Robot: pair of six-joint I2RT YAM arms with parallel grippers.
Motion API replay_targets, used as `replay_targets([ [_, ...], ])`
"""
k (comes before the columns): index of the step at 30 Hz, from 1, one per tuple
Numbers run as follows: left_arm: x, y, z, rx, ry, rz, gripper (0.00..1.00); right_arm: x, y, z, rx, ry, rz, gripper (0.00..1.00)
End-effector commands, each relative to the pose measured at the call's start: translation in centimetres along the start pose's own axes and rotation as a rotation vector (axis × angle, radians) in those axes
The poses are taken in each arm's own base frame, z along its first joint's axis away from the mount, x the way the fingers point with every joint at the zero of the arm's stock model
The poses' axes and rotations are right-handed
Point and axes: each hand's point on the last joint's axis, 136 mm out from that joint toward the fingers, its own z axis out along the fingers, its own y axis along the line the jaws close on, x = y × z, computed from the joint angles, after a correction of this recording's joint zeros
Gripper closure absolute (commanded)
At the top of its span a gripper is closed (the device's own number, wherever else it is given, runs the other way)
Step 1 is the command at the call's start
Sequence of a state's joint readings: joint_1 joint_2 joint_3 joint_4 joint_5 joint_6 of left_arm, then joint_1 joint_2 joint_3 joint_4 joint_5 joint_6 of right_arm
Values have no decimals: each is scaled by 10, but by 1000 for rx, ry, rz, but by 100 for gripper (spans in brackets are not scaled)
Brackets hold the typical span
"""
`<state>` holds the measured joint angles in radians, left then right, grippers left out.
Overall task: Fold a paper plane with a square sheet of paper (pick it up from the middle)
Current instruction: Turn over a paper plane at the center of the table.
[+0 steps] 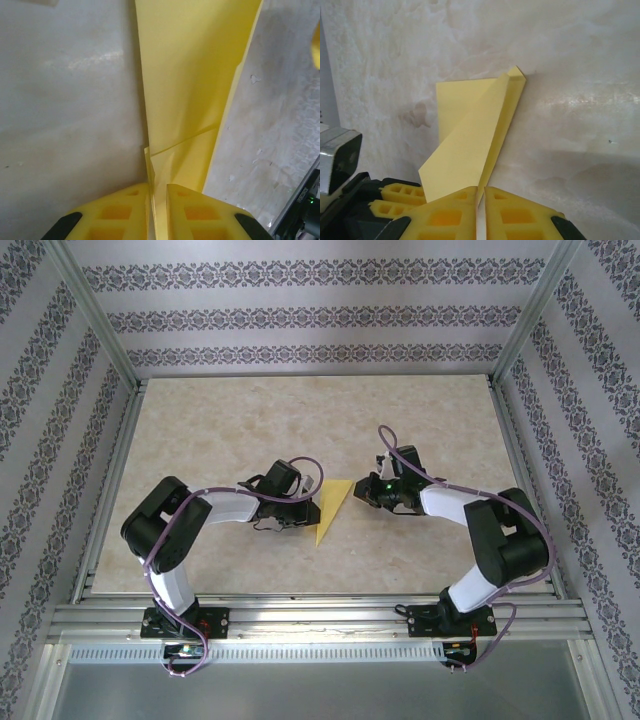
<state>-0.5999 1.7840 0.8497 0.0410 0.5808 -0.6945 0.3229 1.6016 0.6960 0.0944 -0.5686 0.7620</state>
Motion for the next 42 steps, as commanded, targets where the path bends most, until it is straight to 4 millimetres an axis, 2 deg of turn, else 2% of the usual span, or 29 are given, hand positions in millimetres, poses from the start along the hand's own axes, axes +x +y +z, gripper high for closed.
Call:
replay_targets([
  [1,-11,-10,2,62,-19,-11,82,9,-2,8,-15,38,20,87],
  [6,-13,-11,6,83,-25,-26,81,15,6,15,-16,61,0,79],
  [10,-13,-11,10,95,-18,-41,80,19,4,22,13,77,6,75],
  [14,-13,-11,13,106,-18,-51,79,22,-3,27,36,96,26,76],
  [20,-15,-16,15,144,-19,-66,78,28,-2,35,18,128,37,78],
  [31,-23,-29,14,217,-49,-79,79,30,0,38,-1,138,36,78],
  [39,-19,-19,14,161,-45,-96,78,31,0,37,-6,136,38,78],
  [42,-19,-17,15,145,-29,-91,81,30,5,35,-18,132,35,76],
])
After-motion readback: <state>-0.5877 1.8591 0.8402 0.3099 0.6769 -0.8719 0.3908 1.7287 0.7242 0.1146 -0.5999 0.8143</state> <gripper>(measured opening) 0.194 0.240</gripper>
